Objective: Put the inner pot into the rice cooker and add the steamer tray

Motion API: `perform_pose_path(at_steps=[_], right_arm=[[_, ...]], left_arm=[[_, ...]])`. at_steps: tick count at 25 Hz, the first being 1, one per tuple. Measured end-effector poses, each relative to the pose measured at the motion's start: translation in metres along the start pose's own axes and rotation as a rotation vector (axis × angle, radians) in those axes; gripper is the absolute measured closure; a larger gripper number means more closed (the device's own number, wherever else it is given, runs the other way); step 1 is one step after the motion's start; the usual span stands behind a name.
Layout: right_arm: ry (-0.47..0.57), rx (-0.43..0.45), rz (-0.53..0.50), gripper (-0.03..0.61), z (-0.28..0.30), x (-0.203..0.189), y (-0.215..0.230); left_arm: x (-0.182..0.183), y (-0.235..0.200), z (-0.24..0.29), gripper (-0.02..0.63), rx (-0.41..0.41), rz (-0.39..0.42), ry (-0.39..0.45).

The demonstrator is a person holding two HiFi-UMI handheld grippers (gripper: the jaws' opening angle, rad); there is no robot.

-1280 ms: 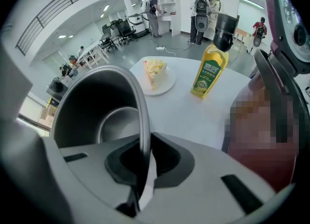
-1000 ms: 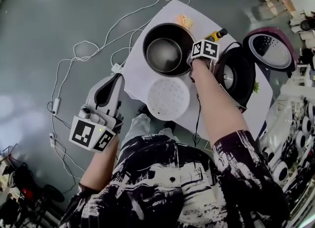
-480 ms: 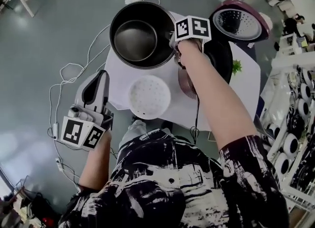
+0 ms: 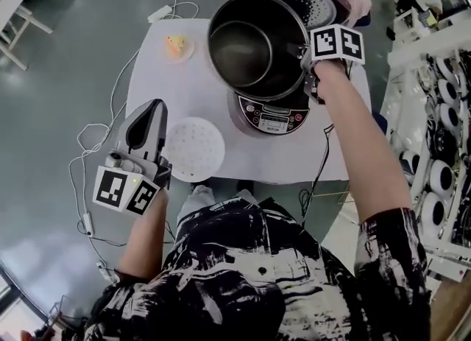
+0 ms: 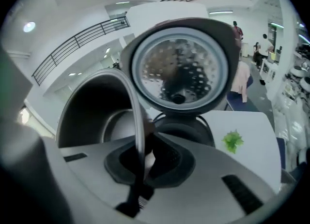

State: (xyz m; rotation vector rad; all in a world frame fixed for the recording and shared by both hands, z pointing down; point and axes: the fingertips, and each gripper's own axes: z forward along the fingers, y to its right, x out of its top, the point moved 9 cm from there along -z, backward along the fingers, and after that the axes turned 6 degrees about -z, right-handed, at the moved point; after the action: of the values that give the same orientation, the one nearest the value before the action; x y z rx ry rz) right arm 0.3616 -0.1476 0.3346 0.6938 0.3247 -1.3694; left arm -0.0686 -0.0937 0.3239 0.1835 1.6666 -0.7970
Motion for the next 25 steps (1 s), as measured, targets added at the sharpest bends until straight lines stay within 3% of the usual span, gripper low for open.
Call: perform_pose_path(at_steps=[4,8,18,25], right_arm=[[-0.027,-0.080,0.062,0.571,-0.015,-0.029,0.063],[-0.056,-0.106,0.091,0.568,-0.009,-0.047,0.094],[-0.139,-0.157,0.126,0.568,0.025,-0.070,0.124],[-0.197,-0.240,0.079,0.569,0.045,-0.071,0.123]], left_arm=[[-0.012,0.023,0.021,0.609,-0.041,0.004,-0.038],[-0.017,0.039,0.030,0.609,-0.052,0.019,-0.068],[-0.026,0.044,0.020,0.609,0.009,0.018,-0.088],[-0.030,0.034,0.010,0.609,0.046,0.001,-0.087]])
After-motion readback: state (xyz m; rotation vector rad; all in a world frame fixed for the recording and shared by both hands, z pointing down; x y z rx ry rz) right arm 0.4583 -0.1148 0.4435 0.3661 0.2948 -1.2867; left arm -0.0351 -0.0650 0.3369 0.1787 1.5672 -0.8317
